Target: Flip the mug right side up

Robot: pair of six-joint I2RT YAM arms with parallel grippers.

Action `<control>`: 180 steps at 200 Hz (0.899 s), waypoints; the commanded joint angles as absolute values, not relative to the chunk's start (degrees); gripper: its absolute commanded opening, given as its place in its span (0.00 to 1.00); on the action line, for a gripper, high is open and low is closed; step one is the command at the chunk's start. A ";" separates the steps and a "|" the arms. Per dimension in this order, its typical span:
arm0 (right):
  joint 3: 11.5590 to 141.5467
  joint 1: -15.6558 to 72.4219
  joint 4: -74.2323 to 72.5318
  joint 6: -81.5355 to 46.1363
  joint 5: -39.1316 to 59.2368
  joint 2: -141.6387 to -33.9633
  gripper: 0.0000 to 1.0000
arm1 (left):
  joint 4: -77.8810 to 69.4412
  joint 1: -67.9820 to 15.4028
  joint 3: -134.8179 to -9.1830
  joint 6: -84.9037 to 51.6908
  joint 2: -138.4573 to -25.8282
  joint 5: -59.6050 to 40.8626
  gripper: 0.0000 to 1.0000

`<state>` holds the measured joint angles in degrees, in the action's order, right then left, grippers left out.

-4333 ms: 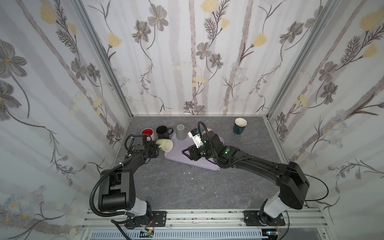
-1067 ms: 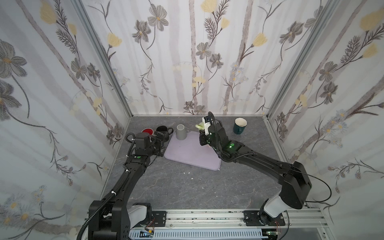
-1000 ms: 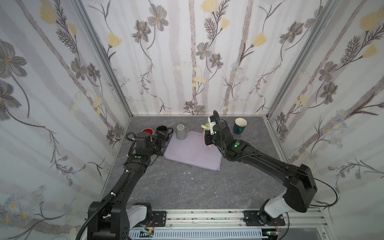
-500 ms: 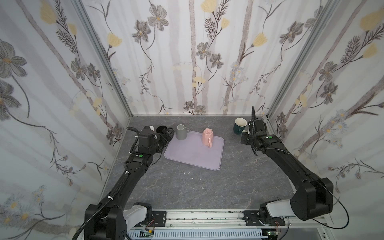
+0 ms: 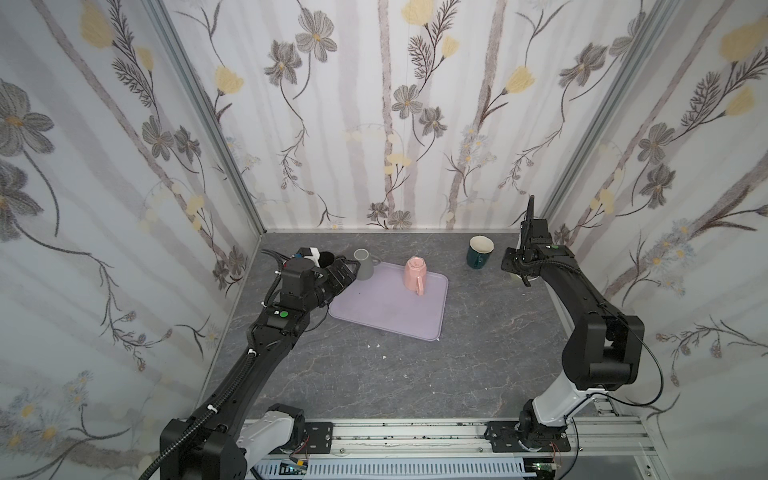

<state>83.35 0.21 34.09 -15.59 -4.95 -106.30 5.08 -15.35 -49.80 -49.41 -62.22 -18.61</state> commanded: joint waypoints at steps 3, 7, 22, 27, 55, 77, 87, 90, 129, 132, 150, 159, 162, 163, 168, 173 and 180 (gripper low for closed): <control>86.79 -0.69 32.79 -13.80 -3.38 -109.34 0.00 | 5.04 -15.81 -49.43 -47.99 -61.57 -17.92 1.00; 87.45 -0.85 33.07 -13.80 -3.28 -110.08 0.00 | 5.03 -15.96 -49.25 -47.99 -61.53 -17.88 1.00; 90.50 -1.05 34.41 -13.80 -4.46 -112.89 0.00 | 4.92 -16.00 -48.88 -47.99 -61.44 -17.84 1.00; 91.43 -1.05 34.78 -13.88 -4.73 -113.81 0.00 | 4.81 -16.00 -48.68 -47.99 -61.44 -17.78 1.00; 95.77 -1.05 36.44 -13.65 -4.50 -118.76 0.00 | 4.85 -16.10 -48.31 -47.99 -61.00 -17.58 1.00; 98.16 -1.05 37.35 -13.54 -4.15 -122.20 0.00 | 4.77 -16.12 -48.49 -47.99 -61.00 -17.65 1.00; 99.03 -0.99 37.73 -13.35 -4.42 -123.53 0.00 | 4.71 -16.13 -48.52 -48.12 -61.09 -17.63 1.00; 99.30 -1.11 37.93 -13.36 -4.69 -124.03 0.00 | 4.66 -16.16 -48.50 -48.16 -61.11 -17.66 1.00; 102.70 -1.74 39.37 -13.16 -4.76 -128.08 0.00 | 4.60 -16.17 -48.36 -48.42 -61.52 -17.60 1.00; 102.86 -1.80 39.37 -13.14 -4.76 -128.28 0.00 | 4.57 -16.14 -48.39 -48.49 -61.52 -17.60 1.00; 103.65 -1.98 39.58 -13.01 -3.88 -129.28 0.00 | 4.44 -16.11 -48.48 -48.52 -61.70 -17.48 1.00; 104.05 -2.10 39.91 -12.96 -3.66 -129.89 0.00 | 4.58 -16.14 -48.45 -48.52 -61.79 -17.23 1.00; 104.18 -2.11 40.01 -12.97 -3.75 -130.02 0.03 | 4.68 -16.16 -48.49 -48.52 -61.79 -17.16 1.00; 104.21 -2.11 40.00 -12.99 -3.77 -130.09 0.05 | 4.71 -16.21 -48.50 -48.52 -61.83 -17.15 1.00; 104.39 -2.19 40.12 -13.01 -3.73 -130.37 0.16 | 4.86 -16.15 -48.52 -48.45 -61.82 -16.96 1.00; 104.54 -2.23 40.32 -13.01 -3.52 -130.53 0.23 | 5.06 -16.09 -48.49 -48.43 -61.87 -16.71 1.00; 104.73 -2.45 40.45 -13.00 -2.97 -130.68 0.32 | 5.26 -16.14 -48.44 -48.28 -61.87 -16.49 1.00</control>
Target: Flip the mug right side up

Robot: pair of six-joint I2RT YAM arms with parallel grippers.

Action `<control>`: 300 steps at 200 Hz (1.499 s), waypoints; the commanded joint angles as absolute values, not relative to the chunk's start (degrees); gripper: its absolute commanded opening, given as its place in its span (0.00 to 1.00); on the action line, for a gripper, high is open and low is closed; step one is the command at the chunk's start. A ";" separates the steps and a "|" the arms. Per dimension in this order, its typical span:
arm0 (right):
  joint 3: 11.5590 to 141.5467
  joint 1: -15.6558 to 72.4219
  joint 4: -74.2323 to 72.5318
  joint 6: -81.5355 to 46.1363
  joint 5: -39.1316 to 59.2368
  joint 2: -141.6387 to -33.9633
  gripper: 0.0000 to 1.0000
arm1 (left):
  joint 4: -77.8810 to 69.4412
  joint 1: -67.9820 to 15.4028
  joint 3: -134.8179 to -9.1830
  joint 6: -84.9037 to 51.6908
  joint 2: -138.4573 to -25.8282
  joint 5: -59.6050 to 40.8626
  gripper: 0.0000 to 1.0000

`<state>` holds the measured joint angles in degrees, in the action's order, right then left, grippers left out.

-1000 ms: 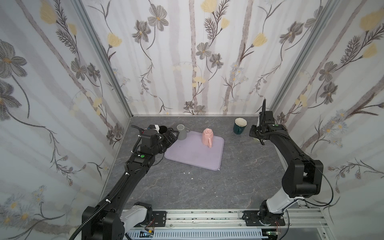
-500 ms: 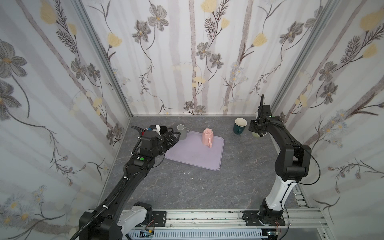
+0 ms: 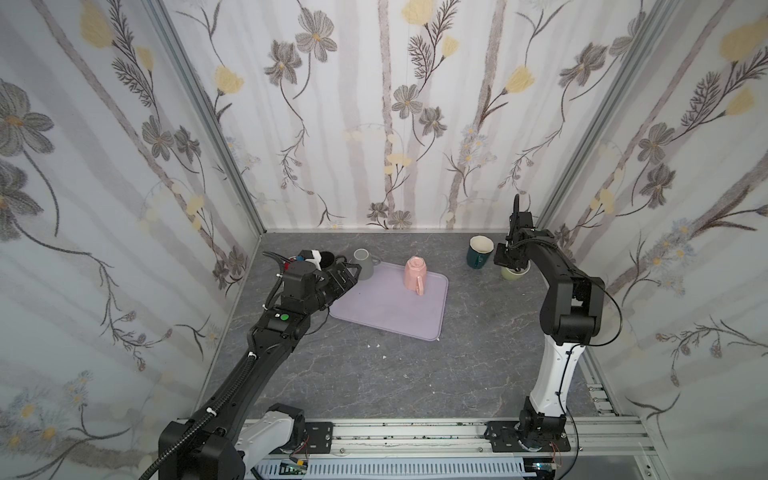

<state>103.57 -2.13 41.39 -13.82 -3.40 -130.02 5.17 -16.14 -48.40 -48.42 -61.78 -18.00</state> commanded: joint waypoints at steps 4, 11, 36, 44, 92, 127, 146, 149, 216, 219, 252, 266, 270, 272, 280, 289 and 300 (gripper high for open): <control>104.76 -2.46 40.44 -12.89 -2.62 -130.63 0.35 | 5.27 -16.18 -48.44 -48.25 -61.87 -16.38 1.00; 104.75 -2.46 40.40 -12.71 -2.10 -130.49 0.40 | 5.36 -16.21 -48.44 -48.17 -61.88 -16.13 1.00; 105.38 -2.47 40.29 -12.48 -1.67 -130.19 0.53 | 5.35 -16.15 -48.75 -48.16 -62.55 -16.30 1.00; 105.38 -2.50 40.34 -12.39 -1.48 -129.82 0.54 | 5.36 -16.09 -48.84 -48.10 -62.66 -16.23 1.00; 102.29 -1.09 37.31 -12.75 -1.67 -123.96 0.61 | 5.19 -16.23 -48.57 -47.90 -64.35 -15.48 1.00; 96.58 3.02 34.76 -12.89 -8.04 -116.04 0.63 | 5.19 -16.14 -48.98 -47.73 -66.73 -15.61 1.00; 89.62 6.42 30.25 -13.53 -9.08 -110.01 0.64 | 5.03 -16.26 -49.06 -47.55 -67.99 -15.80 1.00; 88.32 7.02 29.60 -13.81 -9.47 -109.09 0.64 | 4.95 -16.24 -49.06 -47.59 -68.14 -15.82 1.00; 64.58 27.02 11.65 -23.90 -6.65 -93.91 0.64 | -0.78 -18.75 -47.75 -48.17 -73.66 -13.93 1.00; 63.99 27.90 10.74 -24.63 -6.27 -93.81 0.64 | -1.59 -18.72 -47.44 -48.16 -74.09 -13.38 1.00; 63.78 34.91 5.58 -29.06 -4.74 -96.16 0.62 | -7.23 -18.72 -46.60 -47.99 -79.49 -13.53 1.00; 65.51 36.12 5.46 -29.57 -4.55 -98.81 0.60 | -8.95 -18.74 -46.06 -47.15 -81.16 -15.97 1.00; 66.04 36.35 5.41 -29.61 -4.45 -99.58 0.58 | -8.82 -18.79 -45.90 -46.96 -81.37 -16.08 1.00; 66.30 36.42 5.42 -29.62 -4.39 -99.91 0.57 | -8.78 -18.76 -45.82 -46.90 -81.43 -16.08 1.00; 67.35 36.55 5.57 -29.71 -4.29 -101.89 0.53 | -9.61 -18.72 -45.01 -46.85 -81.10 -15.85 1.00; 68.72 36.62 5.98 -29.96 -4.20 -103.86 0.49 | -10.73 -18.77 -43.96 -46.68 -80.47 -15.44 1.00; 70.41 36.63 6.66 -29.91 -4.18 -105.95 0.45 | -11.33 -18.79 -42.85 -46.37 -79.16 -14.80 1.00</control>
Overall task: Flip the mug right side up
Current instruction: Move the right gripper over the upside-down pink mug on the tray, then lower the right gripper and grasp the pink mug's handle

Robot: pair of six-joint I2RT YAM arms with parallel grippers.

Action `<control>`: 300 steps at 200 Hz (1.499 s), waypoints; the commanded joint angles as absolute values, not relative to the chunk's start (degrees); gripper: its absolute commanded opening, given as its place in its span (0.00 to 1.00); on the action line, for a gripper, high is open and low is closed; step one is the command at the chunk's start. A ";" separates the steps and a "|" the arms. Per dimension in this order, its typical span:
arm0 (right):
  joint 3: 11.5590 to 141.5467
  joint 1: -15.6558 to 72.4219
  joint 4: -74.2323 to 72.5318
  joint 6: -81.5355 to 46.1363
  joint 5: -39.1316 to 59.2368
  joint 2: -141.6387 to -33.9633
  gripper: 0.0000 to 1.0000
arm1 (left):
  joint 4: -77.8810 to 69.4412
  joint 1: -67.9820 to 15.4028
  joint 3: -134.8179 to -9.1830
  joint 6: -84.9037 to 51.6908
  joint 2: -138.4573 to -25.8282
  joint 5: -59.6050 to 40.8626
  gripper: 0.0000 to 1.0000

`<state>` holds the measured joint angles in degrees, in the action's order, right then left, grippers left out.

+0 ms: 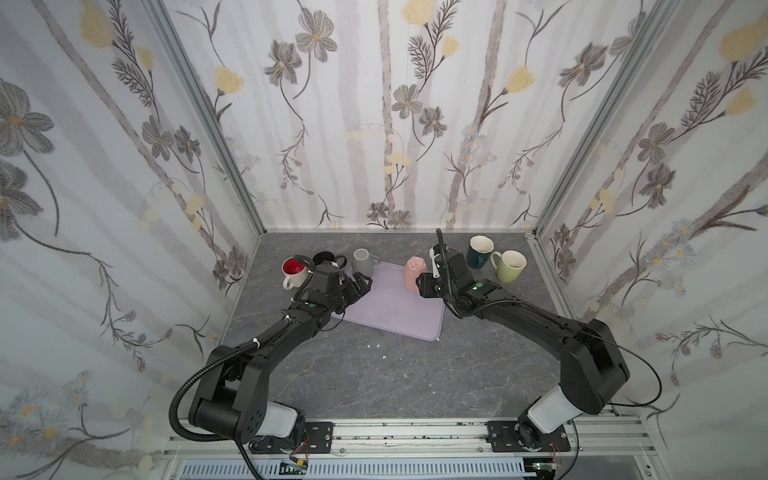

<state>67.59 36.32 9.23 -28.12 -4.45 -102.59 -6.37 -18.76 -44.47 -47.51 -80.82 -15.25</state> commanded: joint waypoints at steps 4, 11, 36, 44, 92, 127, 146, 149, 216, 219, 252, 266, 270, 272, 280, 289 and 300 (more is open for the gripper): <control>70.98 36.62 6.95 -29.90 -4.29 -106.61 0.44 | -11.46 -18.77 -42.52 -46.26 -78.67 -14.50 1.00; 72.15 36.61 7.91 -29.80 -4.74 -107.78 0.43 | -11.72 -18.82 -41.87 -46.07 -77.82 -13.80 1.00; 77.32 36.58 14.22 -28.57 -6.19 -111.98 0.39 | -13.18 -18.81 -39.64 -46.14 -76.72 -13.01 1.00; 78.48 36.65 15.42 -28.11 -6.23 -112.91 0.39 | -13.03 -18.81 -39.62 -46.19 -77.04 -13.16 1.00; 79.38 36.57 17.27 -27.88 -8.13 -114.21 0.40 | -14.45 -18.90 -38.78 -46.32 -77.00 -14.15 1.00; 79.93 36.36 17.06 -27.20 -7.23 -115.95 0.40 | -15.63 -19.37 -38.67 -46.67 -77.26 -15.11 1.00; 81.06 36.07 17.54 -27.13 -7.81 -117.50 0.39 | -17.02 -20.03 -38.86 -45.78 -77.17 -16.22 1.00; 81.30 36.09 17.76 -27.16 -7.96 -117.63 0.39 | -17.17 -20.10 -38.98 -45.65 -77.17 -16.40 1.00; 84.68 35.98 18.58 -25.87 -9.46 -120.65 0.38 | -7.76 -20.57 -38.86 -43.41 -70.35 -12.45 1.00; 84.87 35.95 18.79 -25.78 -9.60 -120.89 0.39 | -7.03 -20.57 -38.71 -43.22 -70.13 -11.93 1.00; 85.76 36.18 19.77 -24.68 -11.83 -121.81 0.38 | -4.76 -20.46 -35.97 -41.84 -67.36 -8.53 1.00; 85.71 36.15 19.69 -24.17 -11.95 -122.04 0.38 | -5.44 -20.48 -34.74 -42.04 -65.77 -7.01 1.00; 85.71 36.18 19.50 -24.08 -11.94 -122.16 0.38 | -5.88 -20.48 -34.39 -42.24 -65.52 -6.68 1.00; 85.72 36.20 19.40 -23.95 -11.91 -122.12 0.38 | -6.11 -20.50 -34.26 -42.31 -65.38 -6.44 1.00; 85.72 36.19 19.12 -23.82 -11.63 -122.34 0.38 | -6.67 -20.47 -34.02 -42.74 -65.14 -6.01 1.00; 85.73 36.20 18.91 -23.59 -11.52 -122.57 0.38 | -6.69 -20.48 -34.32 -43.04 -65.21 -6.04 1.00; 85.74 36.13 18.57 -23.42 -11.34 -122.70 0.38 | -6.69 -20.48 -34.88 -43.23 -65.55 -6.48 1.00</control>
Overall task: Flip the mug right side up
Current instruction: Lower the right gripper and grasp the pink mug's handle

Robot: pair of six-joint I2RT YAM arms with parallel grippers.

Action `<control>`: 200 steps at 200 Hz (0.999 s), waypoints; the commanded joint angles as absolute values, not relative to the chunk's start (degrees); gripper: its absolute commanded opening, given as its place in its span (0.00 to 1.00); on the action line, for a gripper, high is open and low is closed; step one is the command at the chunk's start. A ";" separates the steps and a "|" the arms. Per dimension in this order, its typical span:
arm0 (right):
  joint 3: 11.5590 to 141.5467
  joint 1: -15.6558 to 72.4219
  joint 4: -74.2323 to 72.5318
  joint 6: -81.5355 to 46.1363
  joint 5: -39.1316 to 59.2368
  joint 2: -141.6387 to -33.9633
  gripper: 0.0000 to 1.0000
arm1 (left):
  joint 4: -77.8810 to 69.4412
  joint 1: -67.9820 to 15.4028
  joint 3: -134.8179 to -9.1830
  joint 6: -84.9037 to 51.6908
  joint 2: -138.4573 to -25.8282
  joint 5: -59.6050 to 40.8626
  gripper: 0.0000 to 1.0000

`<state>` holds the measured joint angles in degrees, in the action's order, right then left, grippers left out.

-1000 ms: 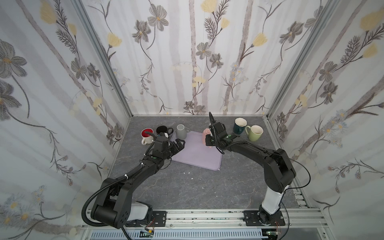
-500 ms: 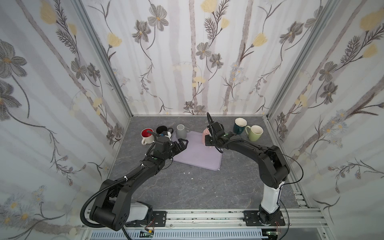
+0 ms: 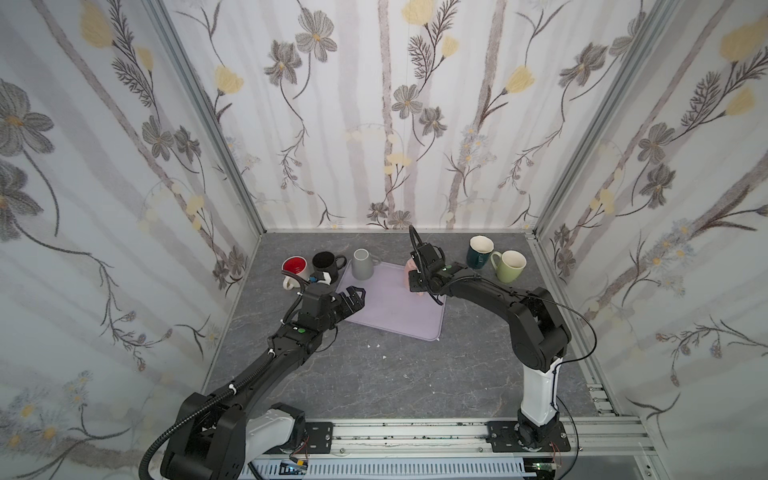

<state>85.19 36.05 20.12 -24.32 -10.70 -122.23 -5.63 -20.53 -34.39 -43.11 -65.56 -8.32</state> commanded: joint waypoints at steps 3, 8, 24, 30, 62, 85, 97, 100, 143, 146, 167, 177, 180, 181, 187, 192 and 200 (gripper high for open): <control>85.79 36.06 18.50 -23.35 -11.34 -122.84 0.38 | -6.72 -20.48 -34.96 -43.31 -65.69 -6.61 1.00; 85.77 36.08 18.33 -23.31 -11.26 -123.00 0.38 | -6.69 -20.48 -35.15 -43.46 -65.82 -6.72 1.00; 86.02 35.74 18.12 -23.13 -10.94 -123.69 0.38 | -6.83 -20.50 -35.25 -43.85 -66.42 -7.07 1.00; 86.28 35.67 18.23 -22.99 -11.27 -124.09 0.38 | -6.94 -20.48 -35.24 -43.94 -66.61 -7.20 1.00; 87.28 34.56 18.63 -22.59 -10.34 -125.88 0.32 | -8.73 -20.48 -34.98 -45.65 -67.70 -7.81 1.00; 88.13 33.99 18.78 -22.35 -9.94 -126.88 0.32 | -9.59 -20.48 -35.37 -46.22 -68.72 -8.38 1.00; 88.78 33.73 19.17 -22.16 -9.71 -127.46 0.32 | -10.10 -20.41 -35.36 -46.48 -69.19 -8.35 1.00; 88.96 33.68 19.29 -22.11 -9.67 -127.59 0.32 | -10.18 -20.47 -35.33 -46.57 -69.24 -8.37 1.00; 91.12 33.35 20.64 -21.02 -9.51 -129.02 0.28 | -11.42 -20.48 -35.09 -47.37 -70.38 -8.88 1.00; 91.21 33.33 20.77 -20.94 -9.65 -129.14 0.27 | -11.43 -20.48 -35.12 -47.37 -70.40 -8.88 1.00; 92.05 33.26 22.10 -20.50 -10.31 -129.81 0.20 | -11.82 -20.41 -35.07 -47.63 -70.63 -9.20 1.00; 92.15 33.29 22.57 -20.43 -10.76 -129.73 0.15 | -11.99 -20.50 -34.94 -47.72 -70.74 -9.31 1.00; 92.16 33.30 22.68 -20.40 -10.87 -129.68 0.13 | -12.08 -20.50 -34.90 -47.80 -70.75 -9.32 1.00; 92.13 33.30 22.72 -20.39 -10.93 -129.70 0.13 | -12.06 -20.49 -34.90 -47.81 -70.75 -9.32 1.00; 92.11 33.29 22.84 -20.38 -11.19 -129.64 0.11 | -12.16 -20.45 -34.82 -47.89 -70.84 -9.24 1.00; 92.13 33.30 22.94 -20.32 -11.37 -129.60 0.11 | -12.29 -20.51 -34.79 -47.98 -70.92 -9.27 1.00; 92.13 33.26 23.18 -20.26 -11.83 -129.45 0.11 | -12.58 -20.45 -34.66 -48.14 -71.14 -9.23 1.00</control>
